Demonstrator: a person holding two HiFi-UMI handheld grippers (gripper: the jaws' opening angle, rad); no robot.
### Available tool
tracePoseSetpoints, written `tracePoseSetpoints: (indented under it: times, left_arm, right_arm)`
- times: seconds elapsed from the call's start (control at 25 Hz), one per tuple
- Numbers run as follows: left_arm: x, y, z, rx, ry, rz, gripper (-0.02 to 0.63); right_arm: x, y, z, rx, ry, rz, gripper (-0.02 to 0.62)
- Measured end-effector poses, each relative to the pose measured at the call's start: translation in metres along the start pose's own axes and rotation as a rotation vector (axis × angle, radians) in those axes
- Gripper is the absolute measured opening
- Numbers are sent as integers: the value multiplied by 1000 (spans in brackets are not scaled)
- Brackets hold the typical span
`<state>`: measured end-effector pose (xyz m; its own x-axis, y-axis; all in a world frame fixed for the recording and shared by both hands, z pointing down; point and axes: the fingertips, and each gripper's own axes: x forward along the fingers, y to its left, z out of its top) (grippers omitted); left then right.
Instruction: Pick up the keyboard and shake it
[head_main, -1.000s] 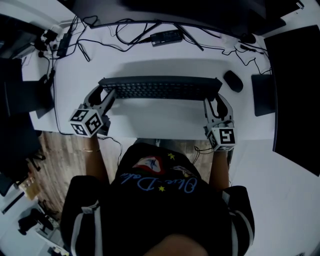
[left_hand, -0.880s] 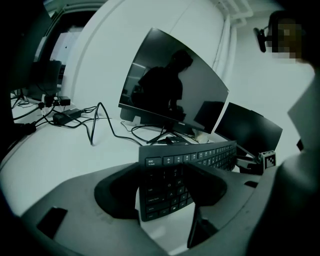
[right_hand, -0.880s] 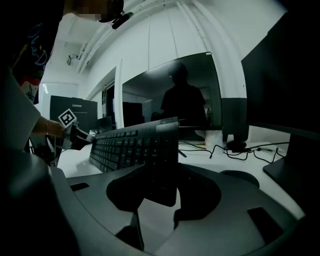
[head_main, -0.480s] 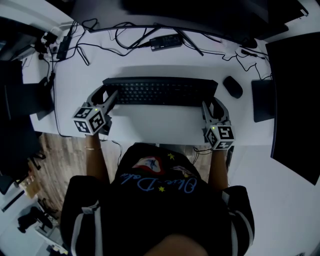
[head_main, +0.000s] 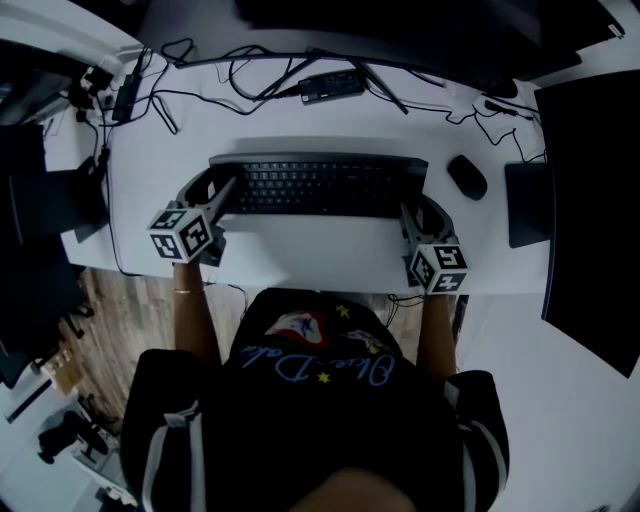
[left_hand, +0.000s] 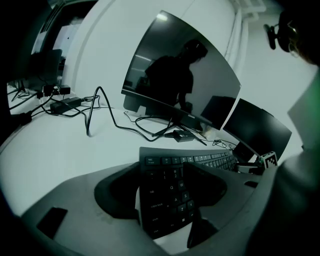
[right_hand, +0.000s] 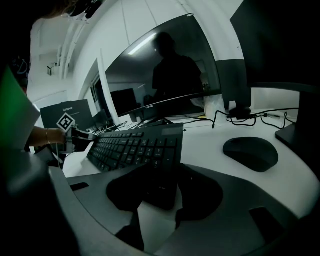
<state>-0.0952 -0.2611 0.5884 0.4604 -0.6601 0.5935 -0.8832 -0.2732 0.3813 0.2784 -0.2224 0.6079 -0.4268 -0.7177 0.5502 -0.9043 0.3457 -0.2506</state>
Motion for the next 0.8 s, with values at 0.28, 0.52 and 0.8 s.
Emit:
tracePoseSetpoints:
  times: [0.28,0.52,0.8]
  left_arm:
    - [12,10,-7,-27,24,0,252]
    - [21,18,-16,-43,57,7,252]
    - [26,19,-19,-16,75,18,253]
  right_arm:
    - [8,-1,-2,3,57,-10,147]
    - [12,-2,-7,-29,95,-39,152]
    - [14,-3,-6,-40,93,-55,153]
